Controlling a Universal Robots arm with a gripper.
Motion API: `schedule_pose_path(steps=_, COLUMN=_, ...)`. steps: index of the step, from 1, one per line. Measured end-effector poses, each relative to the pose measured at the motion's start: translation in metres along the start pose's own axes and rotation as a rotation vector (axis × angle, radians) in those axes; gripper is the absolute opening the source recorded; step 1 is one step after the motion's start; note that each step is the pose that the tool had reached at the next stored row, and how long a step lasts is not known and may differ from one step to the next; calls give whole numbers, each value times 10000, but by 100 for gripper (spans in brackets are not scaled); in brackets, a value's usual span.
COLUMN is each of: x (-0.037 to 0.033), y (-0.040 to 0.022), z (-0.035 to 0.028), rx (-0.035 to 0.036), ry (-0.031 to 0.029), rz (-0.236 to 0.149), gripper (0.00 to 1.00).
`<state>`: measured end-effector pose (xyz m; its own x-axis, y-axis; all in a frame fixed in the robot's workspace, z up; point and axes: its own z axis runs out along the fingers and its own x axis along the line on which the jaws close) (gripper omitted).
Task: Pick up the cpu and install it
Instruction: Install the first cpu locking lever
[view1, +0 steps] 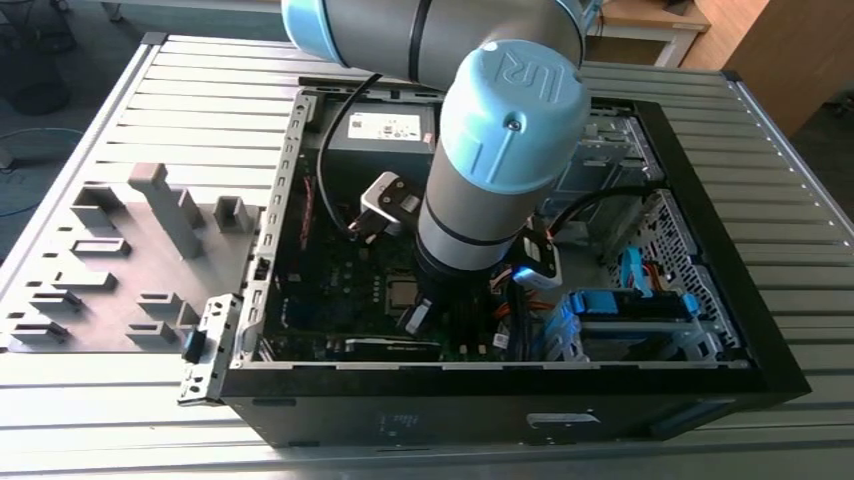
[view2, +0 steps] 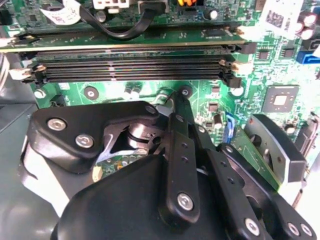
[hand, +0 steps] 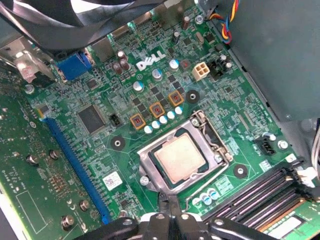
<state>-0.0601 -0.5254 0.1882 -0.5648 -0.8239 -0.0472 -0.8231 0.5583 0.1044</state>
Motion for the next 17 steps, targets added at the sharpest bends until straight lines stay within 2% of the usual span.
schedule_pose_path(steps=5, x=-4, y=-1, z=6, rx=-17, ry=-31, rz=-4, gripper=11)
schedule_pose_path(steps=6, x=-6, y=0, z=5, rx=-24, ry=-54, rz=-6, gripper=11)
schedule_pose_path(steps=17, x=-3, y=-2, z=-11, rx=-28, ry=-69, rz=-8, gripper=11)
